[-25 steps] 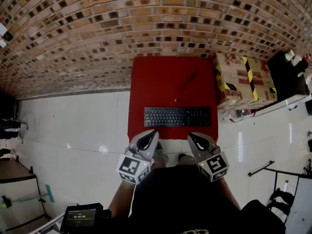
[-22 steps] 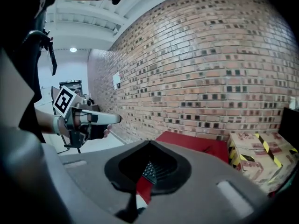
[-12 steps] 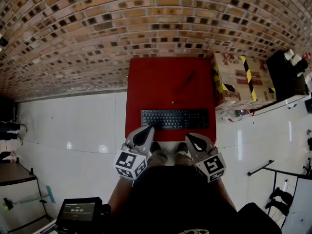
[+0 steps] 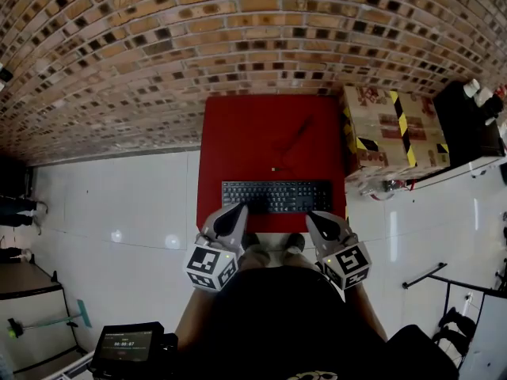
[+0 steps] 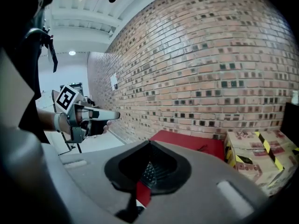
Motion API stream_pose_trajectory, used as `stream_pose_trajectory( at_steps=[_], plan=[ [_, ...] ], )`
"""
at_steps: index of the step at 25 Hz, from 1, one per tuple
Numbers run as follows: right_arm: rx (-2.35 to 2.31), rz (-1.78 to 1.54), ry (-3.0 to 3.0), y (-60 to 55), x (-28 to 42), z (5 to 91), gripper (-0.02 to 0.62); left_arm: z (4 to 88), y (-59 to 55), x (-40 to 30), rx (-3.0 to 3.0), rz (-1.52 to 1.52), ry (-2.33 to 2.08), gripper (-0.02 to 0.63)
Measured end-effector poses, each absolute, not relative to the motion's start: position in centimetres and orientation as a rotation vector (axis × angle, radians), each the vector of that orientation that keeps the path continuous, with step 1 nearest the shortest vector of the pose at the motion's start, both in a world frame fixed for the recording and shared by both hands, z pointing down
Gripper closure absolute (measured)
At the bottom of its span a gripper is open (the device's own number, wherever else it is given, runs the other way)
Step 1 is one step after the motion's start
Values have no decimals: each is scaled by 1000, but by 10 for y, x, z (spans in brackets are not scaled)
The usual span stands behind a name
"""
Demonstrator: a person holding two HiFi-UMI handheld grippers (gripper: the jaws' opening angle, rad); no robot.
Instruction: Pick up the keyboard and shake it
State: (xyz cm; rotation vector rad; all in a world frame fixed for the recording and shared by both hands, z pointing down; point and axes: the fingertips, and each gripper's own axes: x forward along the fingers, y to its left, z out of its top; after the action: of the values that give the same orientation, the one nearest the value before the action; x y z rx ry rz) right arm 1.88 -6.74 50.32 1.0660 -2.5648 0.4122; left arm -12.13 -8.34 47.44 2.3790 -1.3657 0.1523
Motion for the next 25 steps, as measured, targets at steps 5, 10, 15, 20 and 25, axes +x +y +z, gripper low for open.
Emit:
stream_pose_trajectory(
  at_steps=[5, 10, 15, 20, 25],
  plan=[
    [1053, 498, -2525, -76, 32, 527, 604, 488, -87, -118, 2355, 206, -1393, 590],
    [1025, 615, -2505, -81, 44, 547, 604, 516, -91, -126, 2295, 274, -1410, 589],
    [975, 733, -2480, -89, 54, 577, 547, 565, -92, -139, 2174, 305, -1325, 589],
    [986, 790, -2344, -103, 76, 622, 486, 616, -94, -163, 2029, 365, -1272, 528],
    [1003, 860, -2205, -120, 102, 674, 415, 676, -101, -188, 1881, 446, -1219, 432]
  ],
)
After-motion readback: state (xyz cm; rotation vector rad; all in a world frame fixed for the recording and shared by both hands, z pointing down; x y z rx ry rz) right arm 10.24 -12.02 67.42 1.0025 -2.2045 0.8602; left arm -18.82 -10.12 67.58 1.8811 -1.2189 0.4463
